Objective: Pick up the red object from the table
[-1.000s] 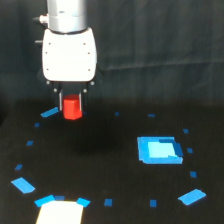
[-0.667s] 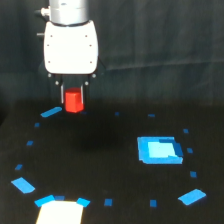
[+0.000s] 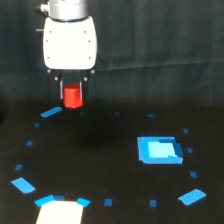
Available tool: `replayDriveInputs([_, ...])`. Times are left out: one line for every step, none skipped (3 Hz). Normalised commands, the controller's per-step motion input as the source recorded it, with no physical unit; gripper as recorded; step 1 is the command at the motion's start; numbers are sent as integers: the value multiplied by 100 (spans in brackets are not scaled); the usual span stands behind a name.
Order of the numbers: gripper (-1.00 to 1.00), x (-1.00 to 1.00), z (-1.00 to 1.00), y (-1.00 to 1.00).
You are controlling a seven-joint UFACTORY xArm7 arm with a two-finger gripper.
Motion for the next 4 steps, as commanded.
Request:
replayDriveInputs([-100, -42, -55, 51])
replayDriveInputs([-97, -16, -31, -6])
replayDriveInputs([-89, -46, -15, 8])
replayDriveInputs([-100, 6, -8, -70])
